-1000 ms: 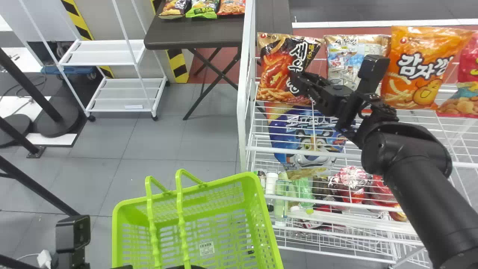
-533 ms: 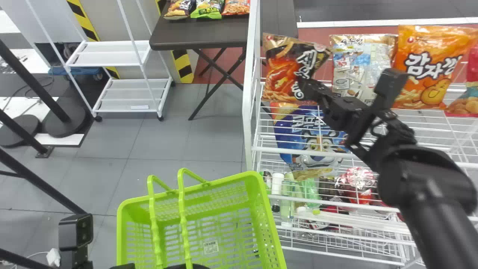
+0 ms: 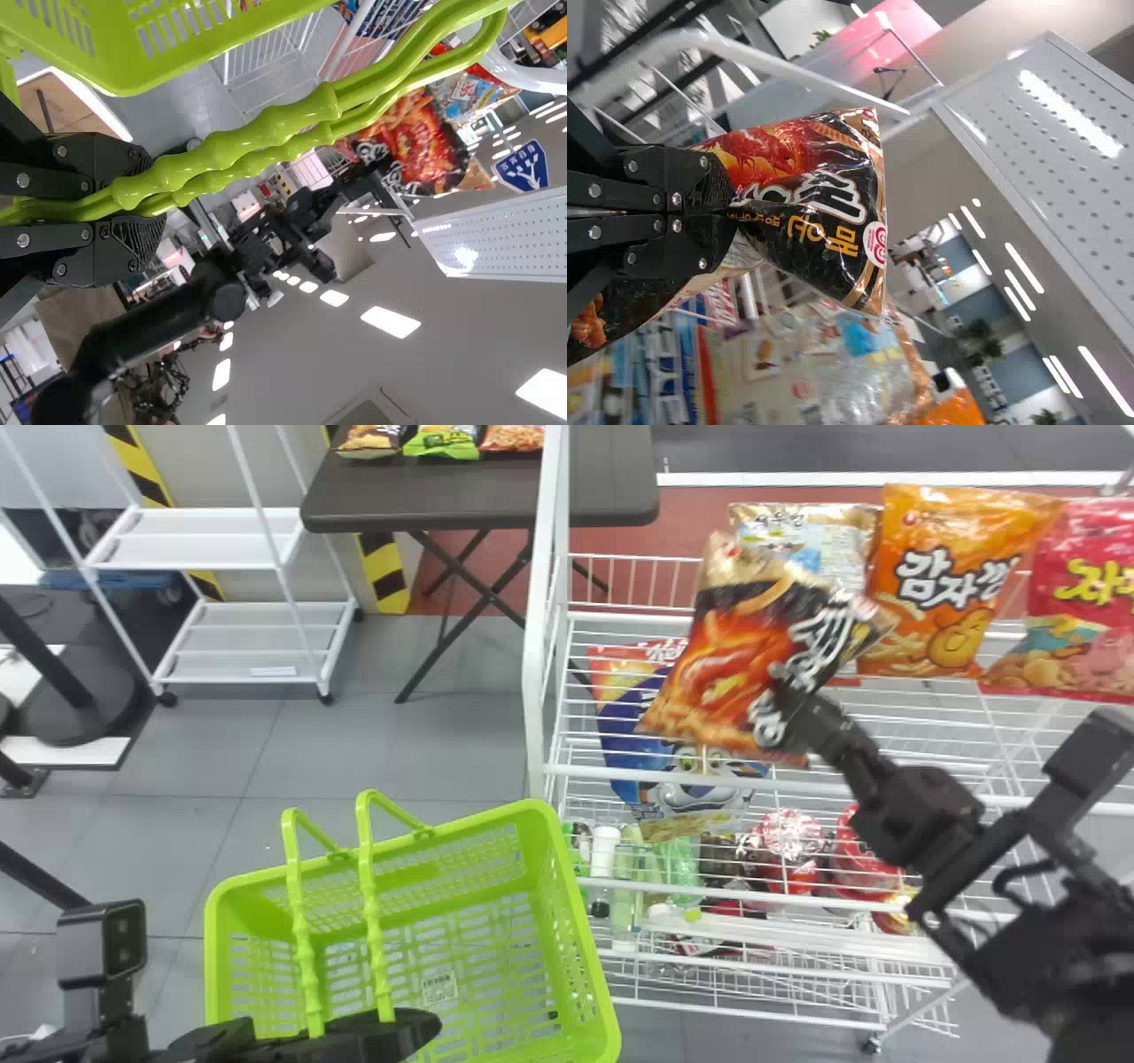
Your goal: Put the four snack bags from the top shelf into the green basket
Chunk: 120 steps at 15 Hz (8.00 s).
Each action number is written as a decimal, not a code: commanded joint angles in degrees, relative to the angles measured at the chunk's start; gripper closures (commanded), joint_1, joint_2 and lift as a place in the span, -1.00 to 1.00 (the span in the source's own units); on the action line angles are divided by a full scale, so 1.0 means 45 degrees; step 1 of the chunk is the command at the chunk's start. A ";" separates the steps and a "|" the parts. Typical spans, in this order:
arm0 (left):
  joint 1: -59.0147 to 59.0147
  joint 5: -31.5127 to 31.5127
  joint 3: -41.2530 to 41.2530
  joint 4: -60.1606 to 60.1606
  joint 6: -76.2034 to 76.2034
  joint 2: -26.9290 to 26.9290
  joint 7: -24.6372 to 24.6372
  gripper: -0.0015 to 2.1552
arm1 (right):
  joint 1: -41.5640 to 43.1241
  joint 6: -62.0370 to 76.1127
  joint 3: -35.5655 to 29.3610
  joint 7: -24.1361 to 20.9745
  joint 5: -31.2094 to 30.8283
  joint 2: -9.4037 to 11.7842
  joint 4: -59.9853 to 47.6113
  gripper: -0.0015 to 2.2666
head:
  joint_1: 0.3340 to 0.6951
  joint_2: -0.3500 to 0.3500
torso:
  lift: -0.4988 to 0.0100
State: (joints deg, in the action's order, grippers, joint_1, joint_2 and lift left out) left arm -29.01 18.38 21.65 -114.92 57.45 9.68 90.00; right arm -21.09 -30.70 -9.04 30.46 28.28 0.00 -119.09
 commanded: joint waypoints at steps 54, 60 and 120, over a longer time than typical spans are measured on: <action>0.0940 0.0212 -0.0495 0.0753 0.1053 0.0017 0.0126 0.99 | 0.3008 -0.0356 0.0545 -0.2745 -0.2378 0.0039 0.1054 0.99 | 1.00 -0.19 | 0.96; 0.0998 0.0114 -0.0378 0.0851 0.1209 -0.0159 0.0126 0.99 | -0.0371 -0.4302 0.2322 -0.2784 -0.2163 0.0039 -0.3380 0.99 | 1.00 0.11 | 0.96; 0.1018 0.0544 -0.0124 0.1222 0.1170 -0.0003 0.0126 0.99 | 0.4082 -0.2466 0.0174 -0.4230 -0.4565 0.0840 0.0136 0.99 | 1.00 -0.54 | 0.96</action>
State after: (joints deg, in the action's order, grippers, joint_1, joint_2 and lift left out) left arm -24.70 20.83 21.09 -109.68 62.71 9.68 90.00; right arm 1.47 -36.15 -9.83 11.44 4.56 3.83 -109.14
